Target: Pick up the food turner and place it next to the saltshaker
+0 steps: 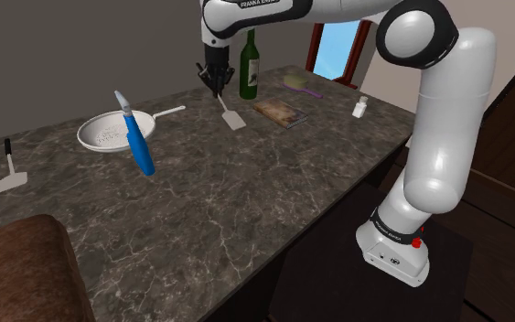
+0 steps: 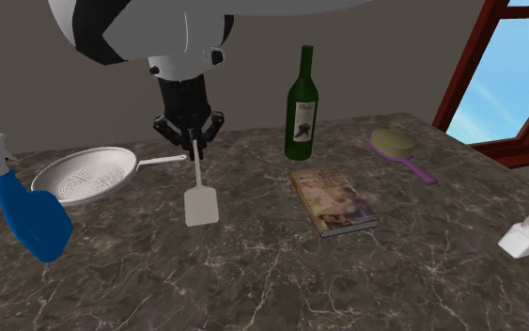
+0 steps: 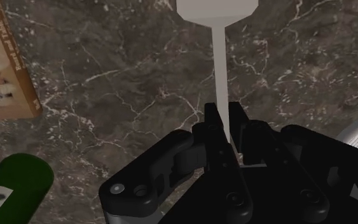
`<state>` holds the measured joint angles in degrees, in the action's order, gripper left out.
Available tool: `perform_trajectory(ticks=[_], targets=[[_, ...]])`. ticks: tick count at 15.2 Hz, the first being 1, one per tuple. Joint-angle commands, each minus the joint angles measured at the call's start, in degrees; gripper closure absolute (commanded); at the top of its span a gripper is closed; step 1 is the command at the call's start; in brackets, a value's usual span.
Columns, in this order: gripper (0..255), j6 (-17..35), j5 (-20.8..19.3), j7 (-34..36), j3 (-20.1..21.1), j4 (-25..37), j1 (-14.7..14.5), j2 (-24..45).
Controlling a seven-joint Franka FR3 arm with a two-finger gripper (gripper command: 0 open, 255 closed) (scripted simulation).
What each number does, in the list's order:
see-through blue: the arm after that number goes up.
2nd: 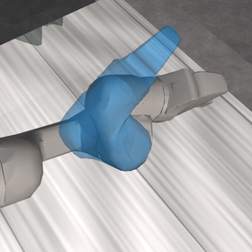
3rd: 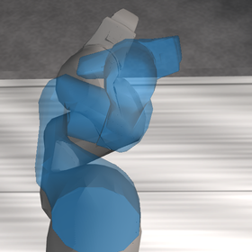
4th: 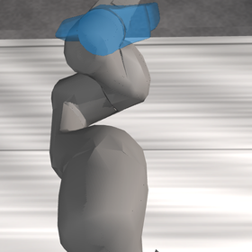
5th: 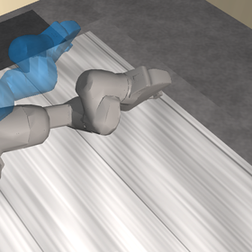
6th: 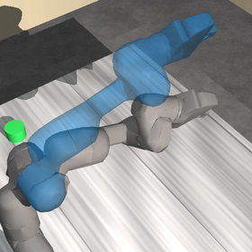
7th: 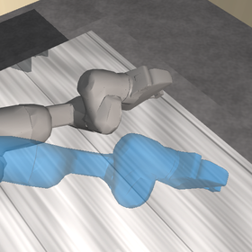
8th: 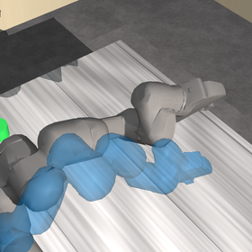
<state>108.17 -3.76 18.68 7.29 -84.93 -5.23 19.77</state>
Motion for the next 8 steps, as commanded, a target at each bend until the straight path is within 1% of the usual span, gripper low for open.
perform_trajectory(ticks=[1,3,8], targets=[[255,-1.74,0.02,-0.03,0.03,1.67,-0.06,-0.06],[255,-2.69,0.04,-0.06,0.04,2.60,-0.08,-0.09],[255,1.73,1.80,-4.16,-1.03,-12.48,3.09,-10.93]])
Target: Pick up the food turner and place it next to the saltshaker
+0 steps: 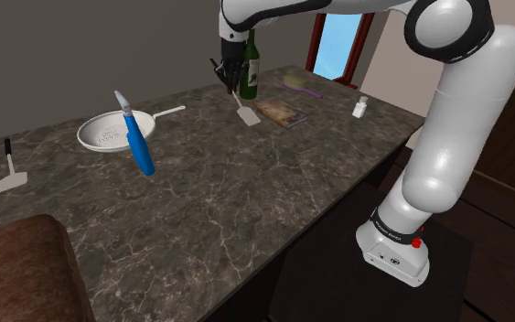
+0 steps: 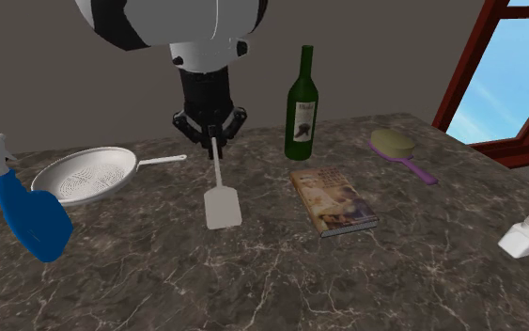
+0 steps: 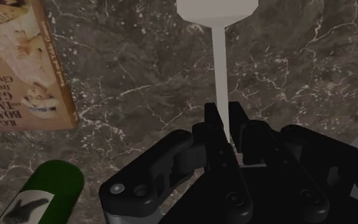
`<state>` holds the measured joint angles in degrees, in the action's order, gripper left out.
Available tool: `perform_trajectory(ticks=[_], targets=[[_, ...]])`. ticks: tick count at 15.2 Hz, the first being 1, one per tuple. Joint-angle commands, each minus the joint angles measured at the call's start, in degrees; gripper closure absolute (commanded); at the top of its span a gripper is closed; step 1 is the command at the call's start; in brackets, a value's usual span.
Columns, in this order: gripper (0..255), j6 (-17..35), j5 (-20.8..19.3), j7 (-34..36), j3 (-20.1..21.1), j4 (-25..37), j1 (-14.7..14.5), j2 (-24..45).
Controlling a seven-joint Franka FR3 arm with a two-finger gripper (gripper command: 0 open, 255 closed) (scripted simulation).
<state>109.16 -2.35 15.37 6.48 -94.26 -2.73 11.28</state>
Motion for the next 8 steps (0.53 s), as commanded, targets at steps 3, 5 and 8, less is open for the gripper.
perform_trajectory(ticks=[3,5,8], targets=[[255,2.48,1.27,-3.63,-1.25,-10.60,2.19,-8.23],[255,3.34,1.74,-5.58,-2.11,-15.07,3.14,-11.88],[255,4.23,2.21,-8.58,-3.60,-21.16,4.48,-17.10]])
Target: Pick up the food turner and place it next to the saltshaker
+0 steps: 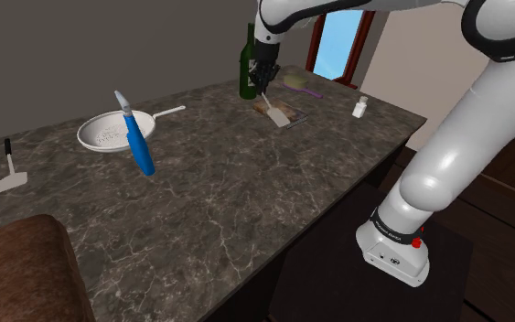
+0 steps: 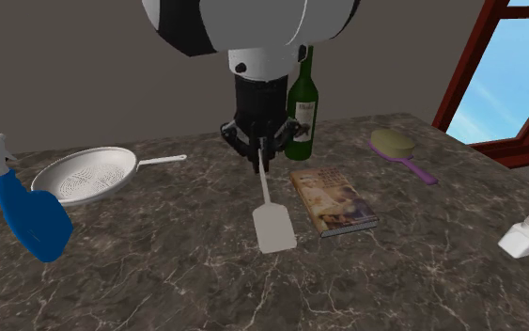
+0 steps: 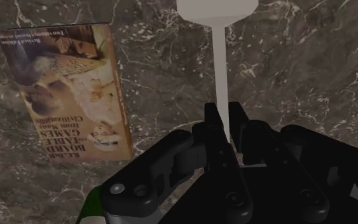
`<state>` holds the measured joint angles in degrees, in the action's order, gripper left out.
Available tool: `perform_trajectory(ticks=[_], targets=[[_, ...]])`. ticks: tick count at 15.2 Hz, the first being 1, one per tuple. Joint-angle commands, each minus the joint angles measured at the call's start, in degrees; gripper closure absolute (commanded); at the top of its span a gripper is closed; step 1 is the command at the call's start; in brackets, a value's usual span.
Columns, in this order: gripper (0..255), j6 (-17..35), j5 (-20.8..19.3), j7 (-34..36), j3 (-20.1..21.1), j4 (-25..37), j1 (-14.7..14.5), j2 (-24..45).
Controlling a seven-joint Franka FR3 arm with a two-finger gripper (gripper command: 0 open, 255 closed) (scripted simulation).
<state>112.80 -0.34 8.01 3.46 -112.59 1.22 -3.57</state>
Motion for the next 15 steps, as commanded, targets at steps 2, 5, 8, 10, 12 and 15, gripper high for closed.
perform_trajectory(ticks=[2,5,8,10,12,15], targets=[[255,0.95,0.34,-3.28,-1.71,-6.51,1.40,-5.59],[255,1.17,0.22,-6.39,-3.61,-11.52,2.67,-10.38],[255,1.06,-0.27,-9.54,-5.70,-15.94,4.01,-14.92],[255,0.81,-0.81,-11.68,-7.19,-18.56,4.98,-17.81],[255,0.45,-1.51,-13.86,-8.75,-20.93,6.01,-20.57],[255,-0.29,-2.84,-17.19,-11.25,-24.00,7.69,-24.45]])
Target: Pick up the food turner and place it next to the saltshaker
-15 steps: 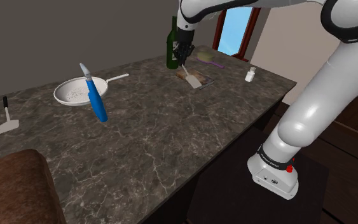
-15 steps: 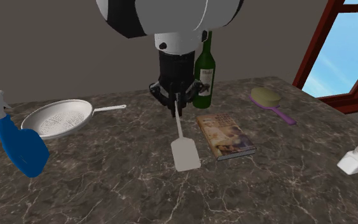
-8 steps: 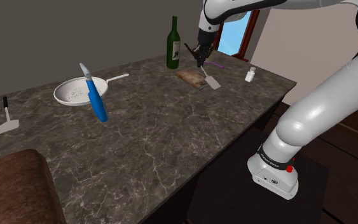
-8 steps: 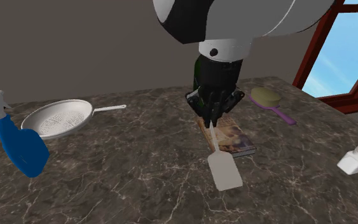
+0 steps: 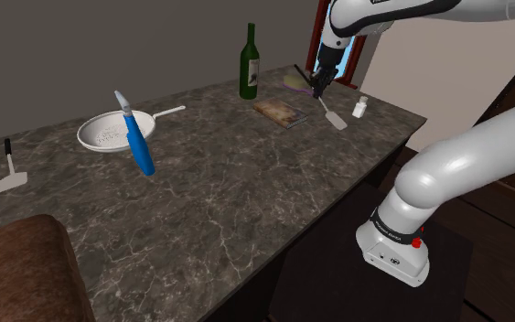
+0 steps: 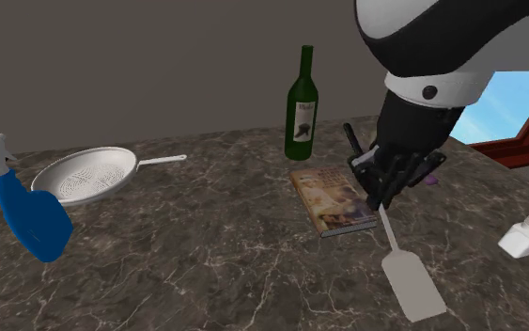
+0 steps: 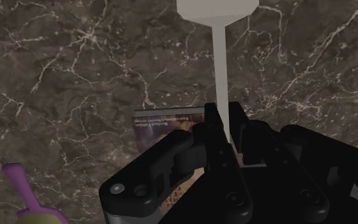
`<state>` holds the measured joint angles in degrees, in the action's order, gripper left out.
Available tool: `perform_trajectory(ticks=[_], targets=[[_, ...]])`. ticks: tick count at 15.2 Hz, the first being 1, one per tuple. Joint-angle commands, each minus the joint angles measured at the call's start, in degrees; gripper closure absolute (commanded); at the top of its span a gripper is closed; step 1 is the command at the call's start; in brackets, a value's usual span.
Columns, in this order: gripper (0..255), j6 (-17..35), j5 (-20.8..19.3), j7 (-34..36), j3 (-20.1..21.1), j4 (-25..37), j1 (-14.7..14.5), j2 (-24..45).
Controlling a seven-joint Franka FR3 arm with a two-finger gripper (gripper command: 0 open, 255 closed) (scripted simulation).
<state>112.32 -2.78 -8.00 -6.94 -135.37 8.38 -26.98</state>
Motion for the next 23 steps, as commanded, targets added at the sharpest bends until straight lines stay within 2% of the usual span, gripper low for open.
perform_trajectory(ticks=[1,8,15,23], targets=[[255,-0.09,-0.92,-2.31,-1.72,-2.11,1.13,-2.25],[255,-2.43,-5.26,-10.71,-8.29,-6.50,5.82,-9.37],[255,-4.71,-10.30,-20.01,-15.74,-7.53,10.85,-13.45],[255,1.74,-11.39,-20.02,-17.20,-12.95,11.25,-12.41]])
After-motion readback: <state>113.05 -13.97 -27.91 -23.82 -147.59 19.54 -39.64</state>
